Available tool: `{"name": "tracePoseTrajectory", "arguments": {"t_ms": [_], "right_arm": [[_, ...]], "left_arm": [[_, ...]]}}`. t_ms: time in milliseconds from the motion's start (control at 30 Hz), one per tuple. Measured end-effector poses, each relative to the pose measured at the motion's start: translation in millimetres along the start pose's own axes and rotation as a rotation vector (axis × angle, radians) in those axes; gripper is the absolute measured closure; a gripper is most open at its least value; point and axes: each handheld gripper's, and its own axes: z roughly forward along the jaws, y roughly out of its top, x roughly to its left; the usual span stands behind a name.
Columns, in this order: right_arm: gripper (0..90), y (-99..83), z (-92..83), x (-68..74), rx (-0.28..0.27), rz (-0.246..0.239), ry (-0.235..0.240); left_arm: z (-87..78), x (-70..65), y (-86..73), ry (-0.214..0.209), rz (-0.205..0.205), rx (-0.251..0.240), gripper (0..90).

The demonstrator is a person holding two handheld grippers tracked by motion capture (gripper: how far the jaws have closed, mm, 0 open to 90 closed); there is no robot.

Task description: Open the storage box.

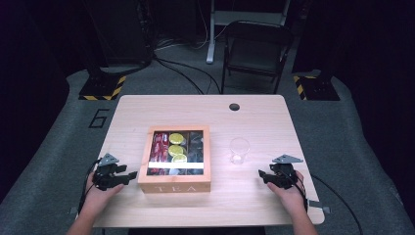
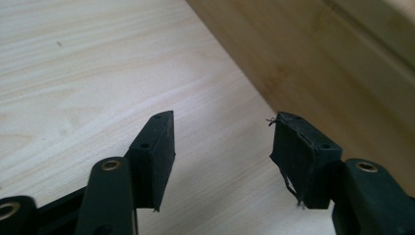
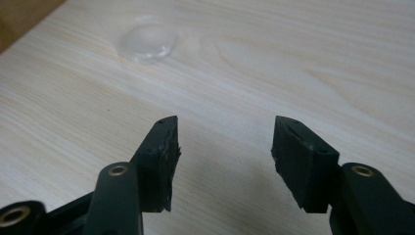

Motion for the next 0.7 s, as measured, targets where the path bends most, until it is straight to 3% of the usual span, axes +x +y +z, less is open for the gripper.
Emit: {"name": "tracePoseTrajectory", "arguments": {"t_ms": [67,167,233,367,533,633,700], "right_arm": [[47.2,6.0,-7.2,4.6,-0.011,0.010,0.000],[49.7,16.3,-16.6,12.1,-0.027,-0.017,0.011],[51.5,25.5,-22.7,19.8,-0.025,-0.019,0.040],[53.8,46.5,-38.0,38.3,-0.045,-0.050,0.103],[59.5,58.3,-51.2,56.9,-0.072,-0.102,0.137],[64.0,64.2,-58.8,73.0,-0.079,-0.148,0.176],[66.5,65.8,-60.6,84.3,-0.093,-0.167,0.210]], "left_arm": [[-7.5,0.3,2.9,-0.017,-0.038,-0.024,42.8],[-17.3,-1.6,11.5,0.009,-0.042,-0.035,43.4],[-26.4,-5.6,19.3,0.003,-0.063,-0.065,45.4],[-43.0,-17.8,35.0,-0.021,-0.016,-0.052,49.9],[-56.2,-28.1,41.8,-0.037,0.002,-0.067,52.2],[-61.8,-38.0,43.0,-0.052,0.038,-0.081,52.8],[-62.7,-43.4,40.6,-0.072,0.039,-0.093,53.8]]}}
